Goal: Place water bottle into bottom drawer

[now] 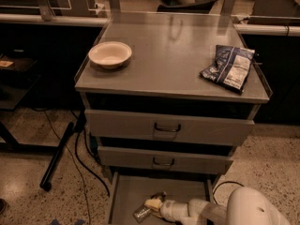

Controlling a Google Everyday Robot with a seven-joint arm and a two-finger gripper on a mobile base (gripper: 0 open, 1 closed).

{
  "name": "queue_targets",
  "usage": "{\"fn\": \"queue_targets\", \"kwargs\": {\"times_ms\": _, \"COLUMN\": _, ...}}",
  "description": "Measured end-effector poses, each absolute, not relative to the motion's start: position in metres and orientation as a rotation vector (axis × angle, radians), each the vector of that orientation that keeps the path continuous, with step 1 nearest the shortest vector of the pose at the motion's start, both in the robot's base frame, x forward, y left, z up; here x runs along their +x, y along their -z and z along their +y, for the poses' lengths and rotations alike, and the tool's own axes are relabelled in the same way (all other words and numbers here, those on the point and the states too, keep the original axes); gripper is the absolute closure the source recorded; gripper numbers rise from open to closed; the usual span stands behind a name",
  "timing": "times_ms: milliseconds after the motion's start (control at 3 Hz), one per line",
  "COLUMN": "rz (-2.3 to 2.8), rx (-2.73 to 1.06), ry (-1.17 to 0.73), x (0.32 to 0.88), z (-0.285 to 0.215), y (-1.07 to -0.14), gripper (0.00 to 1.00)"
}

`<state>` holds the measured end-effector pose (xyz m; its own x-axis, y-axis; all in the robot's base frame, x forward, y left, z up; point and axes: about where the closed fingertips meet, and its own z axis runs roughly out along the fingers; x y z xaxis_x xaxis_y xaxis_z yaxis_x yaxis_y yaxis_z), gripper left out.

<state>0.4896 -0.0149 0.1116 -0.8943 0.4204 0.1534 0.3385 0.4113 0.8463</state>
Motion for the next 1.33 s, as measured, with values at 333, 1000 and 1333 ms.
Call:
{"fn": "queue_targets", "kwargs": {"times_ms": 333, "rz": 2.573, "rx": 0.698, "ry": -1.507, "x": 0.4879, "z": -0.0155, "y": -0.1112, "gripper": 1.0}}
{"fn": "queue_targets", "kwargs": {"times_ms": 1000, "rz": 2.596, "rx": 0.722, "ry": -1.497, "x": 0.4812, "z": -0.0178, "y": -0.1106, "gripper": 0.81}}
{"fn": "queue_targets", "kwargs": {"times_ms": 1333, "rz": 2.596, "rx": 0.722, "ry": -1.497, "x": 0.4811, "z": -0.0178, "y": -0.1106, "gripper": 0.58}}
